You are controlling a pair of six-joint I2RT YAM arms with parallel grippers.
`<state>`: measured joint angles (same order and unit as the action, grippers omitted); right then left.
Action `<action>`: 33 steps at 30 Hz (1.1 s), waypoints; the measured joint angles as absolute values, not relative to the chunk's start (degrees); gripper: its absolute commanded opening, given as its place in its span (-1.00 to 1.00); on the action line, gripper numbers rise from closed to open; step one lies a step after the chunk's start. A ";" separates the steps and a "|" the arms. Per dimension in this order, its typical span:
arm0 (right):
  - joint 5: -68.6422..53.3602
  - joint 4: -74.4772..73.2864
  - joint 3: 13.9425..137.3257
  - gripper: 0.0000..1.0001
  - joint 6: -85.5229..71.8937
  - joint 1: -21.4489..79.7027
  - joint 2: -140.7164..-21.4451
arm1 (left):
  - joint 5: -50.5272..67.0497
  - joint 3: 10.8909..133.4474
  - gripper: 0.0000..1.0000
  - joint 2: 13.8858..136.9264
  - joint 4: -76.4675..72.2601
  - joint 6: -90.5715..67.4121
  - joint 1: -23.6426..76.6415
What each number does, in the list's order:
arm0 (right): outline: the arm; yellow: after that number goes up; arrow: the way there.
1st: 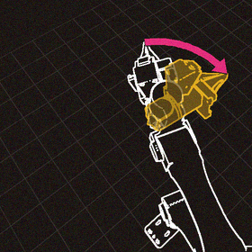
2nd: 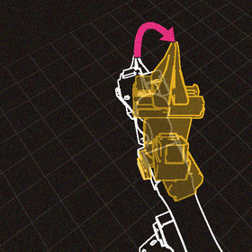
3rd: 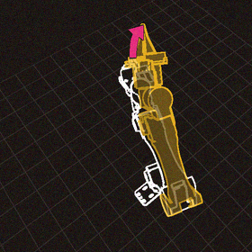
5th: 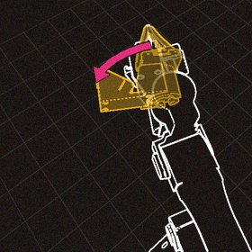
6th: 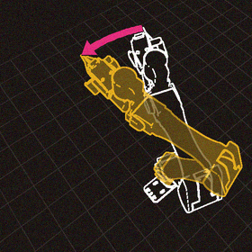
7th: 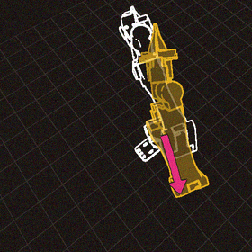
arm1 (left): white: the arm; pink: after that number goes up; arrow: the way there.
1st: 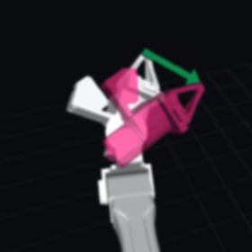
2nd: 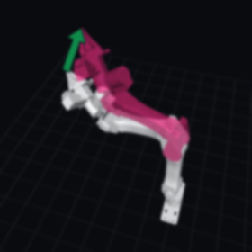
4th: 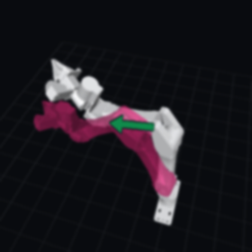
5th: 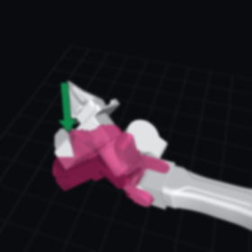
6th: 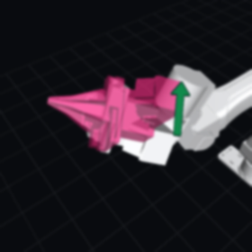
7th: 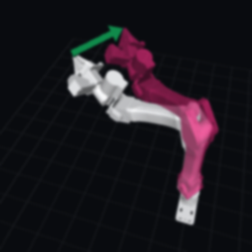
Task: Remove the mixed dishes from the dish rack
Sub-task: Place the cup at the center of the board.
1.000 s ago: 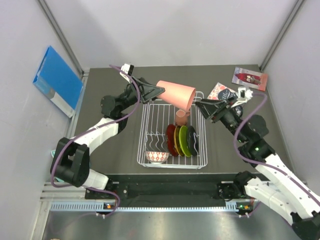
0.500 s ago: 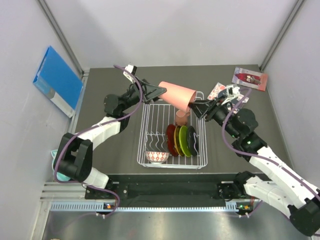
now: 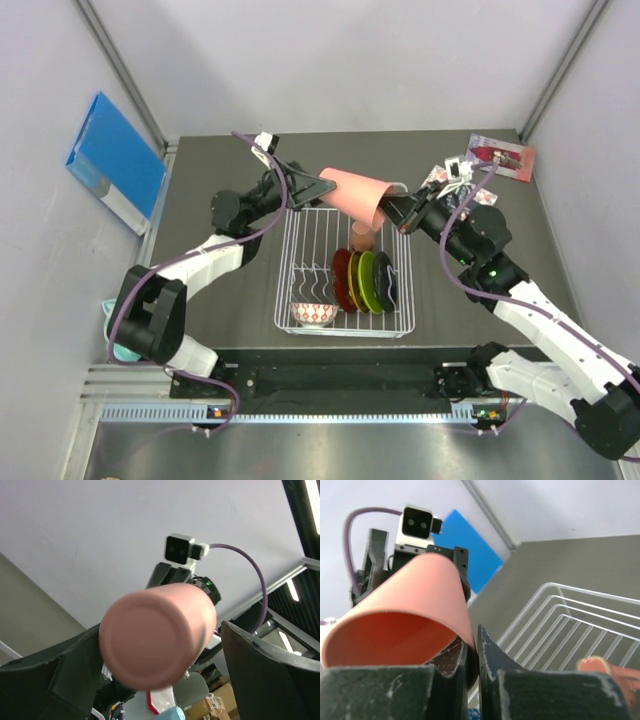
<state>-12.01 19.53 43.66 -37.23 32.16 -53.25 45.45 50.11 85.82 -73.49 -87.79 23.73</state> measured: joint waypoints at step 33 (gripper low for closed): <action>22.61 -49.19 63.57 -1.00 -40.71 -14.13 -75.33 | -5.65 55.20 0.98 65.04 21.19 -53.76 28.25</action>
